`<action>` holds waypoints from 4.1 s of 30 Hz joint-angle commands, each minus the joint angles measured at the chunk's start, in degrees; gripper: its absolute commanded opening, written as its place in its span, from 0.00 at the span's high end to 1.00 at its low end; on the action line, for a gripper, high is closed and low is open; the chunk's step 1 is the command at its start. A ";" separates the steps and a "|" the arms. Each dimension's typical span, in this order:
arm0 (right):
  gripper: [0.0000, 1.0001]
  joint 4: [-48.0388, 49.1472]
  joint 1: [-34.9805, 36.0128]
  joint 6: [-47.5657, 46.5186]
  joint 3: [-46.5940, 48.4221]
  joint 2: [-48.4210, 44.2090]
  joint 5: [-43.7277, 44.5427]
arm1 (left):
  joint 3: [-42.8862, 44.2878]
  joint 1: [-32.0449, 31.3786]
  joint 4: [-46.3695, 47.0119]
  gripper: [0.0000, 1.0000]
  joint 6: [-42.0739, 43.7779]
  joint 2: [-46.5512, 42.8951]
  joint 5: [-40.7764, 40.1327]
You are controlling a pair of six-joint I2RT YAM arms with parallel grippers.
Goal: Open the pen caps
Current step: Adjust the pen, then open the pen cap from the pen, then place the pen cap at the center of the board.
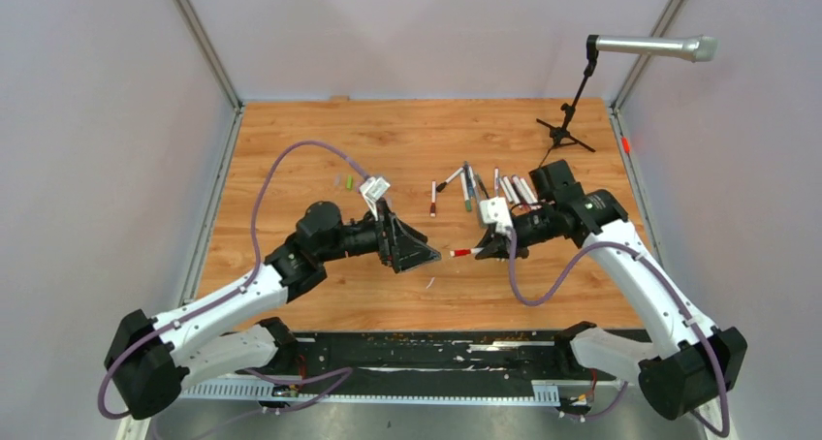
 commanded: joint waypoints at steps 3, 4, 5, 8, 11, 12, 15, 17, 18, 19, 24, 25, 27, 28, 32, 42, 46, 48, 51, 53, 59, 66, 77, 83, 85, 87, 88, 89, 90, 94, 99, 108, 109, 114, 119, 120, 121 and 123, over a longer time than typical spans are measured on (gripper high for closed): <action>1.00 36.54 -9.46 51.52 -11.27 -6.21 -17.79 | -6.46 0.12 24.25 0.00 -13.10 -3.17 -21.12; 1.00 39.55 -9.79 55.95 -11.95 -5.86 -17.30 | -5.74 0.12 24.42 0.00 -15.58 -1.63 -22.19; 1.00 42.16 -10.00 59.22 -12.37 -5.38 -17.22 | -5.17 0.12 24.86 0.00 -16.86 -0.47 -22.97; 1.00 48.32 -9.98 66.96 -13.35 -3.78 -16.18 | -5.17 0.11 31.94 0.02 -23.64 3.50 -24.10; 1.00 50.08 -9.90 68.80 -13.68 -2.87 -12.67 | -4.01 -0.05 34.33 0.07 -26.40 6.19 -25.04; 1.00 50.48 -9.89 69.04 -13.76 -2.72 -11.79 | -3.52 -0.18 33.26 0.08 -26.85 6.60 -25.63; 1.00 51.38 -9.44 69.19 -14.15 -2.50 -9.49 | -2.79 -1.29 28.91 0.10 -27.70 6.85 -29.86; 1.00 51.73 -8.99 69.35 -14.33 -2.19 -7.95 | -2.05 -2.37 26.77 0.10 -27.86 6.97 -32.67; 1.00 52.16 -8.81 69.67 -14.42 -1.97 -7.30 | -1.76 -3.12 25.96 0.11 -28.02 7.16 -33.96; 1.00 52.44 -8.65 69.91 -14.43 -1.81 -7.06 | -1.39 -4.04 25.33 0.12 -28.19 7.44 -36.05; 1.00 53.29 -7.90 70.74 -14.01 -0.73 -6.01 | -0.49 -6.30 24.90 0.25 -29.78 10.64 -40.20; 1.00 53.24 -7.75 70.72 -13.92 -0.61 -5.84 | -0.29 -6.47 24.93 0.27 -30.12 11.35 -40.52; 1.00 53.26 -7.26 70.56 -14.05 -0.48 -5.28 | 0.39 -6.88 25.19 0.30 -30.69 12.62 -41.14; 1.00 53.23 -6.92 70.31 -14.08 -0.50 -4.89 | 0.79 -7.10 25.27 0.32 -30.75 13.13 -41.41; 1.00 52.84 -5.88 69.45 -14.18 -0.48 -3.81 | 2.29 -7.55 25.02 0.37 -30.78 15.01 -42.24; 1.00 52.36 -4.79 68.00 -14.54 -0.68 1.68 | 2.72 -7.86 25.49 0.62 -31.55 16.84 -43.04; 1.00 52.93 -4.43 68.66 -14.52 -0.59 3.05 | 2.91 -8.05 25.09 0.62 -31.65 17.38 -43.00; 1.00 52.79 -3.88 68.27 -14.67 -0.48 2.63 | 2.83 -8.06 25.64 0.72 -31.57 17.65 -43.39; 1.00 51.58 -2.97 66.08 -15.00 -0.63 2.24 | 2.75 -7.74 25.76 1.00 -31.45 17.30 -46.76; 1.00 50.65 -2.78 64.06 -15.80 -1.09 2.38 | 2.79 -6.09 24.55 1.00 -31.68 15.85 -50.46; 1.00 50.73 -3.08 61.61 -22.46 -4.35 1.47 | 7.87 9.53 11.03 1.00 -27.30 9.35 -60.80; 1.00 53.06 -5.20 63.87 -24.17 -6.43 -0.27 | 9.48 16.33 5.09 1.00 -23.40 5.00 -60.32; 1.00 50.98 -23.08 54.65 -24.96 -11.04 11.10 | 4.14 16.29 -17.22 1.00 -5.77 -1.99 -33.21; 1.00 50.85 -32.36 53.73 -25.47 -9.78 9.27 | 2.30 13.98 -28.55 1.00 3.16 4.06 -32.04; 1.00 50.89 -33.22 53.41 -25.95 -9.96 8.88 | 4.07 11.23 -29.69 1.00 5.21 7.59 -35.26; 1.00 51.00 -34.19 53.40 -26.20 -9.90 8.46 | 6.27 9.09 -30.48 0.99 6.41 12.04 -37.79; 1.00 51.03 -34.67 53.45 -26.28 -9.81 8.30 | 7.48 8.47 -30.78 0.98 6.54 14.43 -38.72; 1.00 51.03 -35.16 53.46 -26.37 -9.70 8.15 | 8.48 7.98 -30.98 0.98 6.49 16.68 -39.49; 1.00 51.02 -35.65 53.42 -26.38 -9.55 7.95 | 9.59 7.68 -31.04 0.99 6.21 19.21 -39.92; 1.00 51.38 -36.72 53.77 -26.84 -9.75 7.39 | 14.73 6.68 -33.16 0.98 4.48 28.59 -43.31; 1.00 51.58 -37.17 53.84 -26.97 -9.97 7.01 | 21.68 5.69 -36.76 0.87 5.58 36.91 -45.11; 1.00 51.97 -38.25 53.97 -27.34 -9.84 8.56 | 25.46 5.56 -39.59 0.67 7.20 42.44 -44.97; 1.00 52.03 -38.40 53.96 -27.28 -9.53 9.50 | 25.77 5.57 -39.89 0.65 7.47 42.23 -45.19; 1.00 51.90 -39.46 53.77 -26.62 -7.82 13.88 | 28.04 5.57 -41.17 0.51 9.04 39.37 -46.12; 1.00 51.32 -40.16 53.44 -24.91 -5.71 18.30 | 28.99 5.61 -41.50 0.40 11.39 34.22 -46.76; 1.00 51.04 -40.32 53.33 -24.37 -5.19 18.81 | 28.94 5.65 -41.39 0.40 11.85 32.78 -46.69; 1.00 50.81 -40.57 53.23 -23.91 -4.62 19.22 | 28.89 5.65 -41.36 0.40 12.34 31.75 -46.64; 1.00 50.37 -41.11 53.06 -22.69 -3.17 20.12 | 28.75 5.66 -41.30 0.39 13.48 29.53 -46.25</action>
